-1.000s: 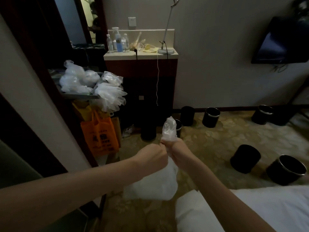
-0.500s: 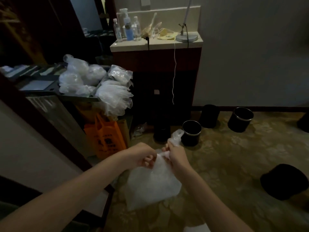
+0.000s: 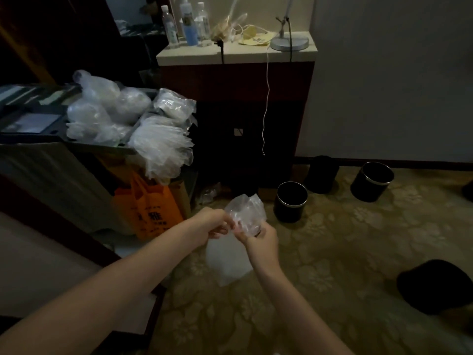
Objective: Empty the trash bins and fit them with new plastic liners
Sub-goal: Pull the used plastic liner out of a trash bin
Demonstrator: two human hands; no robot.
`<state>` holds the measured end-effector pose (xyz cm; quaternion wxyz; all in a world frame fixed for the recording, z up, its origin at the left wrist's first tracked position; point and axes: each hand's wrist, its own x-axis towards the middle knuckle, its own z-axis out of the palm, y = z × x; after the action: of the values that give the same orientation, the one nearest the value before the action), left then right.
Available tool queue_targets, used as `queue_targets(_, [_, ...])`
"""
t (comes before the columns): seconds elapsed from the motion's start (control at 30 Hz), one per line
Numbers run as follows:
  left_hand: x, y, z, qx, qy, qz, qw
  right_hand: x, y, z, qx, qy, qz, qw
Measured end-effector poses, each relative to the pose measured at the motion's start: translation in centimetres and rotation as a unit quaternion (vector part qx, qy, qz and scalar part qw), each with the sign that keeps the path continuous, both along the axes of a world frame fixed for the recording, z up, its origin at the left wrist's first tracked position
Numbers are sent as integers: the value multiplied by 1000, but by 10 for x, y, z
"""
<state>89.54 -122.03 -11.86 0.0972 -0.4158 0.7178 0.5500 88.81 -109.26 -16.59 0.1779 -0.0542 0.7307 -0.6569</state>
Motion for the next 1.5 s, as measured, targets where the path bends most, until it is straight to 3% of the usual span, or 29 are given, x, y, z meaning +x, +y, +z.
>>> queue_targets(0.07, [-5,-1,-3,-59,33,-37,997,-8,1,0,-6,-13,-28,999])
queue_targets(0.13, [-7,0,-3,-135,122,-98,978,-17,1,2,-18,-16,-44,999])
queue_targets(0.27, [-14,-14,7,-298,313,-240,869,-41,1,14,-82,-42,-31,995])
queue_targets(0.4, [-35,-43,11,-395,408,-329,754,-63,-12,22,-146,-86,-20,985])
queue_targets(0.53, [-66,-80,15,-430,442,-342,709,-87,-47,36,-202,-146,-33,968])
queue_targets(0.7, [-106,-124,21,-347,473,-285,758,-128,-107,50,-225,-133,-104,960])
queue_targets(0.87, [-134,-158,30,-217,458,-192,841,-151,-156,61,-144,-7,-170,975])
queue_targets(0.97, [-142,-176,38,-173,460,-166,855,-156,-178,71,-84,130,-167,974])
queue_targets(1.07, [-150,-195,45,-140,464,-160,860,-163,-198,82,-71,177,-157,969])
queue_targets(1.23, [-163,-223,50,-136,473,-152,857,-179,-220,91,-125,145,-94,977])
queue_targets(1.33, [-168,-240,52,-147,478,-149,853,-195,-228,96,-178,46,-39,982])
queue_targets(1.5, [-183,-260,61,-177,483,-196,835,-224,-224,101,-272,-60,70,958])
